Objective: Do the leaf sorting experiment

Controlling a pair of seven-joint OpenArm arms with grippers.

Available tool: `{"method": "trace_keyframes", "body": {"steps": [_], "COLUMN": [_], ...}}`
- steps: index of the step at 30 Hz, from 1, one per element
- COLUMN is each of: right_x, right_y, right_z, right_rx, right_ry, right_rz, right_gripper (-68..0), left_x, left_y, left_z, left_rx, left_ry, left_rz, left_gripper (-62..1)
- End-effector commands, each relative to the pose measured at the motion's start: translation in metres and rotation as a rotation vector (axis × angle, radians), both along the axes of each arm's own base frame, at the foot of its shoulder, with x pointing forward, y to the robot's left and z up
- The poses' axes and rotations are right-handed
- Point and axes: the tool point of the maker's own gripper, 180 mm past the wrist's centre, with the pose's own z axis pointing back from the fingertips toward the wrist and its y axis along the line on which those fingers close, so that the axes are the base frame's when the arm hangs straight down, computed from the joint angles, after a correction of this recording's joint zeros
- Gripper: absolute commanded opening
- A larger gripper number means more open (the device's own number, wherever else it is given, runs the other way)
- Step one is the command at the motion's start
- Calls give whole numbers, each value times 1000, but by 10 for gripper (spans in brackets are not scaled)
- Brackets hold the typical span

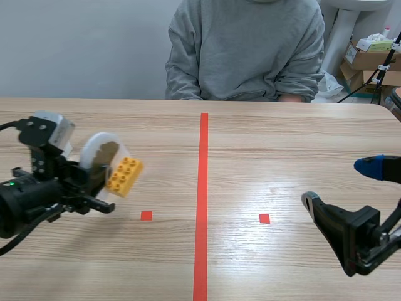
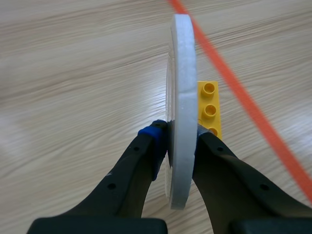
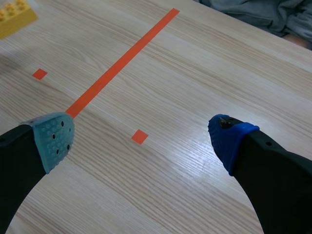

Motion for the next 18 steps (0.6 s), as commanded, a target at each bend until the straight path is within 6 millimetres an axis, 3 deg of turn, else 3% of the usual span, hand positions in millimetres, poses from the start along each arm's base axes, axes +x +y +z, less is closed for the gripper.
{"method": "trace_keyframes", "body": {"steps": [1,7,12,18], "right_x": [7,9,9,9], "right_y": [0,0,0,0], "right_z": [12,14,14,14], "right_rx": [9,8,7,6], "right_ry": [-45,-51,-51,-50], "right_rz": [-1,-1,-1,-1], "right_gripper": [-111,-111,-111,-111], "left_x": [14,28,40,60], "left_y": [17,98,151,184], "left_z": [8,-5,-12,-17], "left_rx": [11,98,121,141], "left_ry": [-35,-12,-4,12], "left_rz": [35,187,307,394], "left_gripper": [-583,-582,-582,-582]}}
